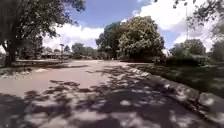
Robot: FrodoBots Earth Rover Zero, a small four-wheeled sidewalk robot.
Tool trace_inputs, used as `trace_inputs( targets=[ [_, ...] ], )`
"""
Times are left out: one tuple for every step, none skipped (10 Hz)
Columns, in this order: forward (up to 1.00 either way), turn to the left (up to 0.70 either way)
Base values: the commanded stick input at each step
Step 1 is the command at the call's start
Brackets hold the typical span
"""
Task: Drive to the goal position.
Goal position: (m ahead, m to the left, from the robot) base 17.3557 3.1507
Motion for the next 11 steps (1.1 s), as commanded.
trace_inputs(
  targets=[
    [0.70,0.00],
    [0.70,0.00],
    [0.70,0.00],
    [0.70,0.00],
    [0.70,0.00],
    [0.70,0.00],
    [0.70,0.00],
    [0.70,0.00],
    [0.70,0.00],
    [0.70,0.00],
    [0.70,0.00]
  ],
)
